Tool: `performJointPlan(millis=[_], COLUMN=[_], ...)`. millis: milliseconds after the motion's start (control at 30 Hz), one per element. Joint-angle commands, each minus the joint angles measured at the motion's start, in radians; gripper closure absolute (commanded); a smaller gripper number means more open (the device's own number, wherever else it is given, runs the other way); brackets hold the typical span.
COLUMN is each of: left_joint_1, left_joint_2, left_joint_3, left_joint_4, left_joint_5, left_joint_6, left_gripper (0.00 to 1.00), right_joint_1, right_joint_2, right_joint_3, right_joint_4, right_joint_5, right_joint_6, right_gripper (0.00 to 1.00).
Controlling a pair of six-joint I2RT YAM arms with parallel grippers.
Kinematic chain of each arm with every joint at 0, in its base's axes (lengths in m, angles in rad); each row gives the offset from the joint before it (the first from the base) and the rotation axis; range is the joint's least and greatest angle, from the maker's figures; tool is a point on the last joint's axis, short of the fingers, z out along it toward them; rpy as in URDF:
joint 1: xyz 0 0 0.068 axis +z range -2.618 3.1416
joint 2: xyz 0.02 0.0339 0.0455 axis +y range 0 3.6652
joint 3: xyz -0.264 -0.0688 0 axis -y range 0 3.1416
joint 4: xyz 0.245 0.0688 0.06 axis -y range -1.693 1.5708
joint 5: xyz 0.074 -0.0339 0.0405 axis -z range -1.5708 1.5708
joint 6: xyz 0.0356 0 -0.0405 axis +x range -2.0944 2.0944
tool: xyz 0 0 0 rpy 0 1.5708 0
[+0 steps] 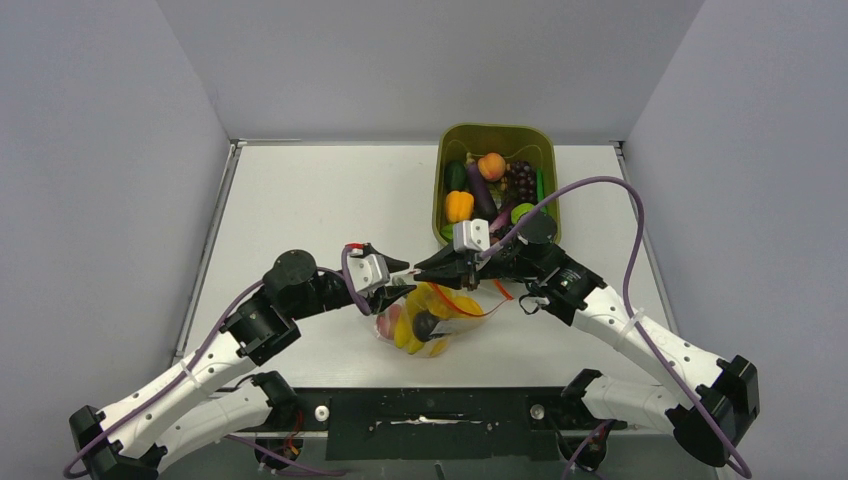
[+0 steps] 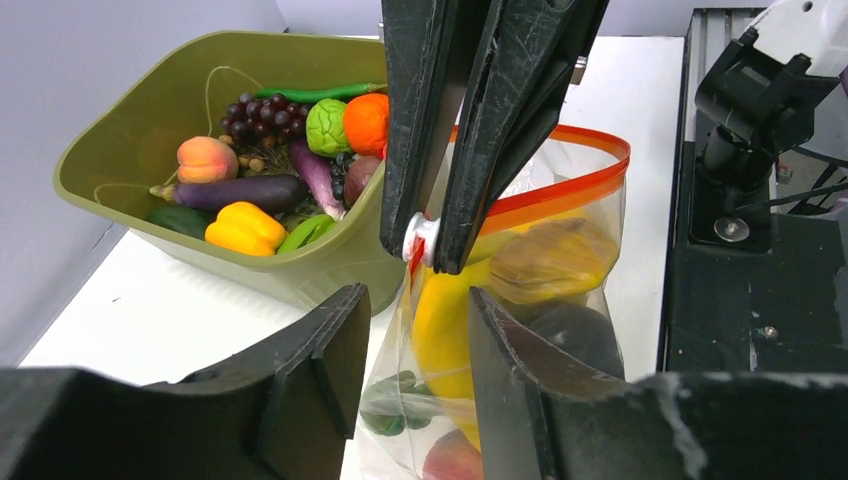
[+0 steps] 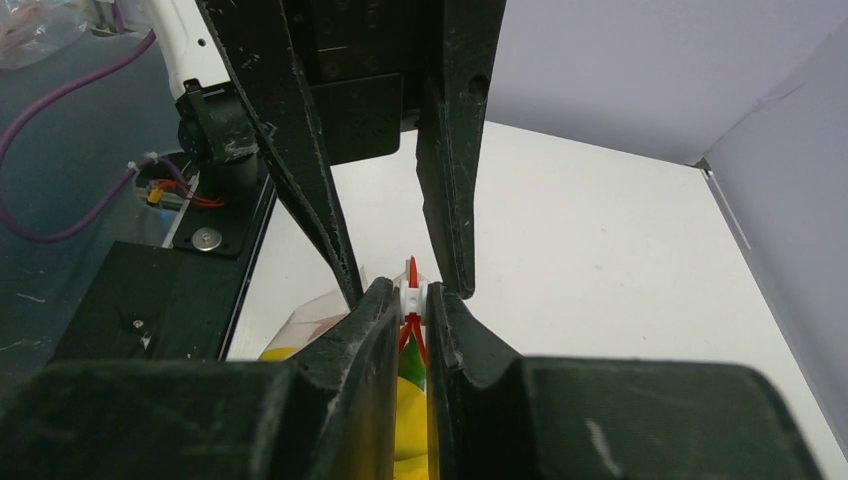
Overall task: Place the food in the zip-top bag and seal the zipper
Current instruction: Zip the zipper food storage bag at the center of the board.
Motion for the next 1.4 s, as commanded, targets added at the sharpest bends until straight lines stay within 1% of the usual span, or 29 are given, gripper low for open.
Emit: performJointPlan(millis=[0, 67, 167, 300, 367, 400, 567, 767, 933, 1167, 1367], left_joint_1=[-0.002, -0.002, -0.001, -0.002, -0.002, -0.002, -0.002, -0.002, -0.001, -0.002, -0.001], left_joint_2=[0.012, 0.013, 0.013, 0.008, 0.0, -0.004, -0.038, -0.088, -0.109, -0.143, -0.166], left_joint_3=[0.03, 0.026, 0.023, 0.02, 0.015, 0.011, -0.018, -0.052, -0.055, -0.083, -0.084], left_joint_4=[0.063, 0.071, 0.08, 0.092, 0.103, 0.105, 0.12, 0.157, 0.147, 0.145, 0.126], left_joint_5=[0.033, 0.04, 0.047, 0.044, 0.036, 0.032, -0.001, -0.008, -0.008, -0.023, -0.033], left_joint_6=[0.028, 0.029, 0.029, 0.033, 0.033, 0.034, 0.031, 0.025, 0.025, 0.029, 0.029], left_gripper=[0.63, 0.65, 0.73, 0.87, 0.98, 1.0, 1.0, 1.0, 1.0, 1.0, 1.0], right_joint_1=[-0.005, -0.004, -0.004, -0.004, -0.004, -0.004, -0.003, -0.005, -0.009, -0.028, -0.076], right_joint_2=[-0.004, -0.002, 0.002, 0.006, 0.007, 0.007, 0.007, 0.011, 0.021, 0.013, -0.007], right_joint_3=[0.051, 0.051, 0.049, 0.05, 0.053, 0.056, 0.072, 0.089, 0.117, 0.126, 0.123], right_joint_4=[0.091, 0.091, 0.087, 0.076, 0.062, 0.051, -0.027, -0.102, -0.189, -0.243, -0.29], right_joint_5=[-0.044, -0.049, -0.052, -0.059, -0.06, -0.058, -0.033, -0.007, 0.02, 0.059, 0.059], right_joint_6=[0.01, 0.012, 0.012, 0.009, 0.001, -0.005, -0.032, -0.064, -0.095, -0.112, -0.131], right_gripper=[1.0, 1.0, 1.0, 1.0, 1.0, 1.0, 1.0, 1.0, 1.0, 1.0, 1.0])
